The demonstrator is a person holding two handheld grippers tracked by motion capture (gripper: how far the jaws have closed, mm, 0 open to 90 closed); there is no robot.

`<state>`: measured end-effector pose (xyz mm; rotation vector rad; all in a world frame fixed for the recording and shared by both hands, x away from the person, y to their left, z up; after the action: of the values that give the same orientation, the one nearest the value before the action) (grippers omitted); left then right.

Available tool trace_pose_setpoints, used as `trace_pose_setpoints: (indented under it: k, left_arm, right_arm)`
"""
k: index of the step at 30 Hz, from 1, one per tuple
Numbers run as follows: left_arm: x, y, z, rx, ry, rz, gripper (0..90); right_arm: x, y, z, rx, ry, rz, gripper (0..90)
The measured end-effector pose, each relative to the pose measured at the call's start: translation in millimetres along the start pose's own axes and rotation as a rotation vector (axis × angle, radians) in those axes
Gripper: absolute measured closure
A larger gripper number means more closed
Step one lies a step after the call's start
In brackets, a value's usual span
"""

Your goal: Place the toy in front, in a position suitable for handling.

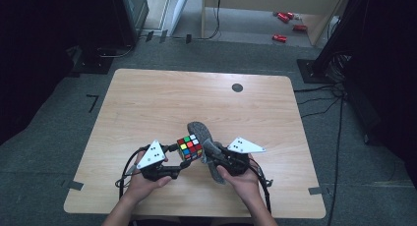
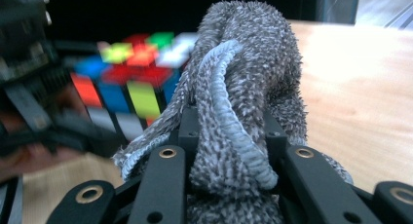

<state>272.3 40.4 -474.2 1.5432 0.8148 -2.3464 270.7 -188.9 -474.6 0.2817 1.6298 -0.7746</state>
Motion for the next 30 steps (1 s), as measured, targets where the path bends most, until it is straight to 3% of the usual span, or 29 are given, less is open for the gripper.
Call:
trace_pose_setpoints:
  k: [2,5,7,10,12,14,17,20,25,27,30]
  left_arm:
    - [-1.3,-2.1,-3.4,0.002,-0.020,0.008,35.5]
    - [0.5,-2.5,-5.3,0.014,-0.024,-0.008,35.5]
    - [1.8,-0.9,-3.4,0.031,-0.016,-0.023,35.5]
    - [3.2,0.4,4.0,0.101,0.004,-0.028,35.5]
    - [2.9,2.0,7.8,0.088,0.025,-0.029,35.5]
    - [2.5,1.6,6.5,0.079,0.021,-0.023,35.5]
    - [-0.9,-3.2,-0.3,0.051,-0.015,0.010,35.5]
    - [-2.6,-7.3,-8.9,0.042,-0.057,0.024,35.5]
    - [2.2,-3.8,-4.3,0.071,-0.015,-0.039,35.5]
    - [2.5,-1.7,-0.7,0.081,-0.004,-0.041,35.5]
    - [1.5,-1.5,1.3,0.083,0.005,-0.037,35.4]
  right_arm:
    - [2.6,3.2,-2.4,-0.006,-0.022,-0.033,72.3]
    - [-0.5,2.2,-4.8,-0.011,-0.043,-0.038,72.3]
    - [-6.3,-2.1,-4.9,-0.002,-0.056,-0.008,72.3]
    - [-12.6,-9.3,-2.5,0.021,-0.030,0.054,72.3]
    - [-11.9,-9.4,-2.7,0.045,-0.035,0.052,72.4]
    - [-7.8,-5.9,-3.7,0.053,-0.036,0.030,72.5]
    - [-1.1,-0.5,-4.1,0.023,-0.009,-0.001,72.5]
    - [1.4,4.0,-7.8,0.002,-0.028,-0.034,72.5]
    - [-13.0,-5.0,-10.7,0.029,-0.063,0.024,72.6]
    - [-16.3,-9.1,-8.3,0.029,-0.040,0.052,72.6]
    - [-11.1,-7.6,-4.6,0.017,-0.013,0.051,72.5]
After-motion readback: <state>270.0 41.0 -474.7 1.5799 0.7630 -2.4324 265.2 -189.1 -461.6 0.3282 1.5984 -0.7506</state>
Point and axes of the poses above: each handheld gripper's, and its own axes: y roughly forward along the jaws, x roughly out of its underside, z roughly to its right, the point moved 3 cm from there along y, roughly forward along the jaws, and after that the axes turned 14 degrees about -y, right-handed, at the moved point
